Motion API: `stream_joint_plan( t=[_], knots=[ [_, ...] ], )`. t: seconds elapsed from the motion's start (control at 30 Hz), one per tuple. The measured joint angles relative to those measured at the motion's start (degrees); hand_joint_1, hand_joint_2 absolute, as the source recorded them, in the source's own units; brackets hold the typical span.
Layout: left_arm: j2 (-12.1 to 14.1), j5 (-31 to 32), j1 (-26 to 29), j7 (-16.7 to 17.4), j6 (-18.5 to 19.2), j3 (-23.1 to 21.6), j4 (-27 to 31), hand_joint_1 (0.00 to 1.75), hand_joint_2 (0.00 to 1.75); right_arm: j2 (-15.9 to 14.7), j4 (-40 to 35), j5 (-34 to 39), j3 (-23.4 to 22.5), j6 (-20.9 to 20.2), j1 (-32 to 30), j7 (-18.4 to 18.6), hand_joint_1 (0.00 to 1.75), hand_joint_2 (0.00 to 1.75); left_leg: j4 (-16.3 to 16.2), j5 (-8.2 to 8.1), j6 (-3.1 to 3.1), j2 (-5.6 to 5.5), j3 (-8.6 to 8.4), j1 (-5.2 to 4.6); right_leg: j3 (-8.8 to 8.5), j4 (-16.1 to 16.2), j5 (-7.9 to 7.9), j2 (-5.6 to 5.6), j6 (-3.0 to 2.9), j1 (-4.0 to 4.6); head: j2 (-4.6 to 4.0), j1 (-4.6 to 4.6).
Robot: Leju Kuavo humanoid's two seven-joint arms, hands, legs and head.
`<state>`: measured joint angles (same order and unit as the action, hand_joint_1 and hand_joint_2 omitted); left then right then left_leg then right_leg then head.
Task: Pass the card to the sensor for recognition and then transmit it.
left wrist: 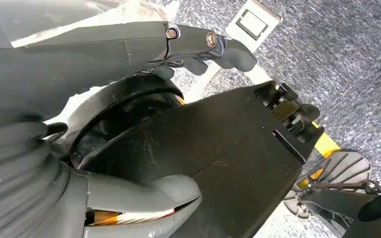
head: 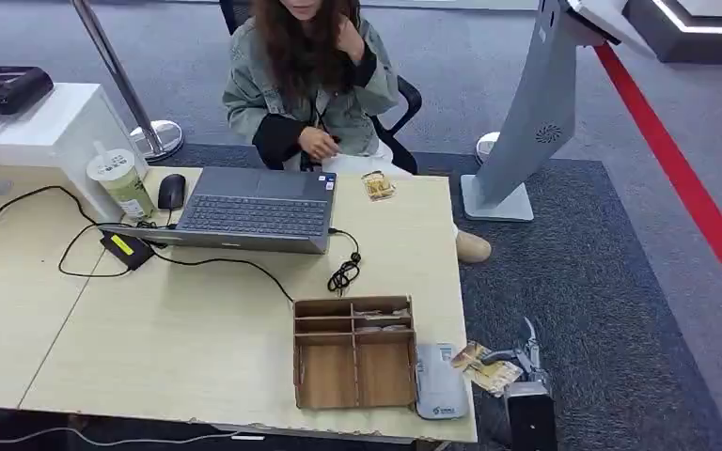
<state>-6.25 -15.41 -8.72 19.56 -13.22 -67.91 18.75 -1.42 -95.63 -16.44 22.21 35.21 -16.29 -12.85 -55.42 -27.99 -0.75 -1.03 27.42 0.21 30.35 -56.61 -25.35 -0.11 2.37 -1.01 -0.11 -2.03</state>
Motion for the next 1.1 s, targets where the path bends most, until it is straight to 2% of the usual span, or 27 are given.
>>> stream_joint_plan(
  t=[0.33,0.57,0.83,0.9,0.97,1.1],
  knots=[
    [-0.1,0.1,0.1,-0.3,-0.2,0.3,0.0,0.0,1.75,1.3,6.4,1.1,-0.2,0.4,1.3,-0.9,1.75,1.75,0.0,0.0,0.0,0.01,0.0,-0.01,0.0,0.0,0.0,0.0,0.0,-0.01,0.0,0.0],
    [-0.1,0.3,0.1,-0.4,-0.2,0.3,0.0,0.0,1.75,2.4,11.6,3.4,-0.4,0.4,2.4,-2.8,1.75,1.75,0.0,0.0,0.0,0.01,0.0,0.0,0.0,0.0,0.0,0.0,0.0,0.0,0.0,0.0],
    [-0.1,0.3,0.1,-0.4,-0.2,0.3,0.0,0.0,1.75,2.6,12.2,3.5,-0.4,0.4,2.6,-3.0,1.75,1.75,0.0,0.0,0.0,0.01,0.0,0.0,0.0,0.0,0.0,0.0,0.0,0.0,0.0,0.0],
    [-0.1,0.3,0.2,-0.4,-0.3,0.3,0.0,0.0,1.75,3.1,14.3,3.8,-0.4,0.5,3.1,-3.9,1.75,1.75,0.0,0.0,0.0,0.01,0.0,0.0,0.0,0.0,0.0,0.0,0.0,0.0,0.0,0.02],
    [-0.2,0.6,0.2,-0.4,-0.5,0.3,0.0,0.0,1.75,4.7,20.2,4.5,-0.5,1.1,4.6,-5.2,1.75,1.75,0.0,0.0,0.0,0.02,0.01,0.0,0.0,0.0,0.0,0.0,0.0,0.0,0.0,0.0],
    [-0.2,0.7,0.3,-0.5,-0.5,0.3,0.0,0.0,1.75,5.1,21.7,5.1,-0.5,1.2,4.8,-5.5,1.75,1.75,0.0,0.0,0.0,0.02,0.01,0.0,0.0,0.0,0.0,0.0,0.0,0.0,0.0,0.0]
  ],
)
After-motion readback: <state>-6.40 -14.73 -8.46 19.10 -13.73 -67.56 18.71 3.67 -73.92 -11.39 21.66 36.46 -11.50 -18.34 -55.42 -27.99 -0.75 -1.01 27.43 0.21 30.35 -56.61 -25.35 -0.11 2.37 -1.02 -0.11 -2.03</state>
